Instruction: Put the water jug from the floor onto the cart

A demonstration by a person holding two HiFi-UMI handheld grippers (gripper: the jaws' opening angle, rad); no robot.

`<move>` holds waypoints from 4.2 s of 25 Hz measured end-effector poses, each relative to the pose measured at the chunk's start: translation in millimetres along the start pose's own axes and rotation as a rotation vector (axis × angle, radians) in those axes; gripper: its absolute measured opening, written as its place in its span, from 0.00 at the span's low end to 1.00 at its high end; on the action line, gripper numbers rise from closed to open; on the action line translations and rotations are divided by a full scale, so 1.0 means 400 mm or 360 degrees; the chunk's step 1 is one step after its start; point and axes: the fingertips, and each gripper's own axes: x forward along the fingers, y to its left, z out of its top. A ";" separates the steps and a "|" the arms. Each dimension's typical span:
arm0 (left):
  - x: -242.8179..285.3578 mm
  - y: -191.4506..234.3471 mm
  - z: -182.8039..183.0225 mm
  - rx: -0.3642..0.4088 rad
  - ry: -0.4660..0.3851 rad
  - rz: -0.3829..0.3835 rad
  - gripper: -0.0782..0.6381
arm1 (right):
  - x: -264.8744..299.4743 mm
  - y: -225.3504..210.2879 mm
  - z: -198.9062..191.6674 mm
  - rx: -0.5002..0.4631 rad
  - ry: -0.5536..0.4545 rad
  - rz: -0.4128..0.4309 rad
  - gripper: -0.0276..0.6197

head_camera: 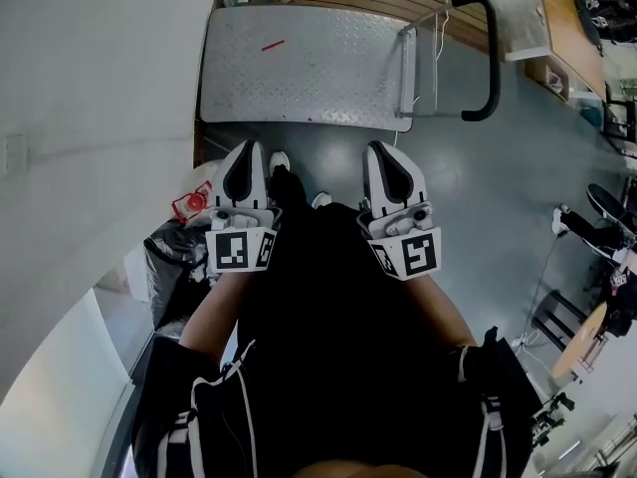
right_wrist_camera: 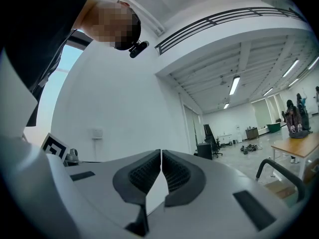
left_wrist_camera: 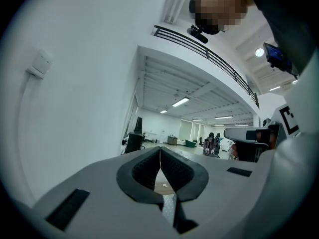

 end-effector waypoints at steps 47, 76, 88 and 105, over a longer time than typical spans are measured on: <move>-0.118 0.440 -0.179 -0.0068 0.0207 0.0542 0.13 | 0.456 0.505 -0.186 0.0035 0.0150 0.0966 0.07; -0.438 0.756 -1.263 -0.0292 0.1544 0.0590 0.33 | 0.484 0.667 -0.490 -0.0149 0.0481 0.1235 0.07; -0.508 0.815 -1.464 -0.0536 0.1822 0.0776 0.34 | 0.479 0.642 -0.581 -0.0132 0.0544 0.1243 0.07; -0.549 0.809 -1.433 -0.0847 0.2004 0.0798 0.18 | 0.507 0.574 -0.539 -0.0115 0.0553 0.1172 0.07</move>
